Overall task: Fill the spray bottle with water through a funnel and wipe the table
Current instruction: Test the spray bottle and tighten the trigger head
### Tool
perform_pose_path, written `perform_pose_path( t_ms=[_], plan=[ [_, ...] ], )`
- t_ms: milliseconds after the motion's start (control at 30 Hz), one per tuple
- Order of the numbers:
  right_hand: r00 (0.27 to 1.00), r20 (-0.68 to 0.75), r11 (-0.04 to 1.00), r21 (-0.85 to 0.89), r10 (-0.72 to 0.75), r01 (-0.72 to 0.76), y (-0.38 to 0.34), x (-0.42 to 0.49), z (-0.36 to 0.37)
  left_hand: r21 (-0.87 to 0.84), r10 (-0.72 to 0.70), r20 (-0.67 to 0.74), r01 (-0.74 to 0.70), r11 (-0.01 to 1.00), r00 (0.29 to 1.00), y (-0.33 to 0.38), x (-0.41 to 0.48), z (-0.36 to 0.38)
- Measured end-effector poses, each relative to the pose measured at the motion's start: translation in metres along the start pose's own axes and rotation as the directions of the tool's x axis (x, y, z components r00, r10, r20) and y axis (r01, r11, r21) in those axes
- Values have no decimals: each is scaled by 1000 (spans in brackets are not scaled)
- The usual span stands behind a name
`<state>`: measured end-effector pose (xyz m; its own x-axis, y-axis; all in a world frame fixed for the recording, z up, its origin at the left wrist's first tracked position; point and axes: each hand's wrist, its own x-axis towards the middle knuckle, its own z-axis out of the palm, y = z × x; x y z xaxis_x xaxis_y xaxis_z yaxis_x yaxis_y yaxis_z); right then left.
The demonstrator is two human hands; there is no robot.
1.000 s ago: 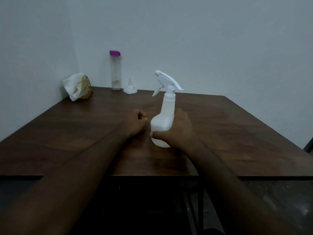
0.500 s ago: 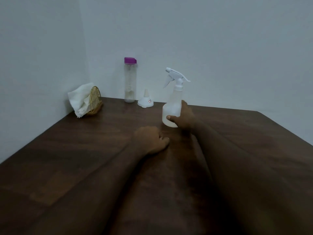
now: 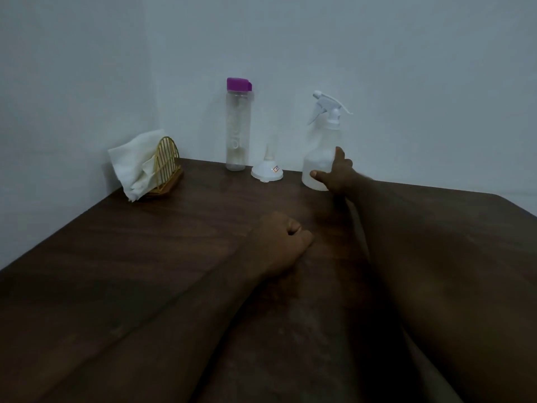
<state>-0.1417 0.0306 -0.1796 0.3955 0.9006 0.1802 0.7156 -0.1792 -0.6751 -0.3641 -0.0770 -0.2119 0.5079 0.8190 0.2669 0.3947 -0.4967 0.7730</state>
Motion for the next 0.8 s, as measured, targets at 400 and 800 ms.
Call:
perform_pose_path(
  t_ms=[400,800],
  plan=[
    [998,24,998,24,-56,55,17,21,-11,22,5,-24,-5,1000,1000,-2,3,2],
    [996,-84,991,132,34,-23,27,10,5,41,21,-49,-19,999,999,0,2,2]
  ],
)
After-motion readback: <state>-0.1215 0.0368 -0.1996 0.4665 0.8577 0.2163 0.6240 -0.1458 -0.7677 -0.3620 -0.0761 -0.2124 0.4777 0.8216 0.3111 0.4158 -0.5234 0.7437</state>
